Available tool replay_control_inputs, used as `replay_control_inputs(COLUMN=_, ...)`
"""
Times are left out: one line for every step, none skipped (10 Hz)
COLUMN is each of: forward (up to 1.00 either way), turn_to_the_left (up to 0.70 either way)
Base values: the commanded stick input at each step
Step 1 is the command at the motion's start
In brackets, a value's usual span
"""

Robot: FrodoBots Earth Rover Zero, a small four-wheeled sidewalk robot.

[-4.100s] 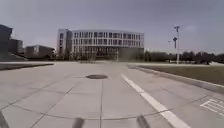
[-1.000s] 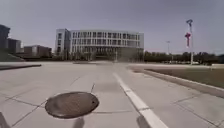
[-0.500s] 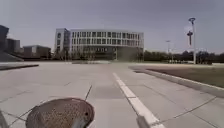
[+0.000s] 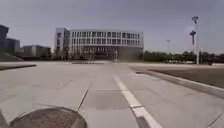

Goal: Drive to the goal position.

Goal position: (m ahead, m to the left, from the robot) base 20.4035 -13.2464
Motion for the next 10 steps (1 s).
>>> replay_control_inputs(forward=0.7, turn_to_the_left=0.0)
replay_control_inputs(forward=0.7, turn_to_the_left=0.0)
replay_control_inputs(forward=0.7, turn_to_the_left=0.0)
replay_control_inputs(forward=0.7, turn_to_the_left=0.0)
replay_control_inputs(forward=0.7, turn_to_the_left=0.0)
replay_control_inputs(forward=0.7, turn_to_the_left=0.0)
replay_control_inputs(forward=0.7, turn_to_the_left=0.0)
replay_control_inputs(forward=0.7, turn_to_the_left=0.0)
replay_control_inputs(forward=0.7, turn_to_the_left=0.0)
replay_control_inputs(forward=0.7, turn_to_the_left=0.0)
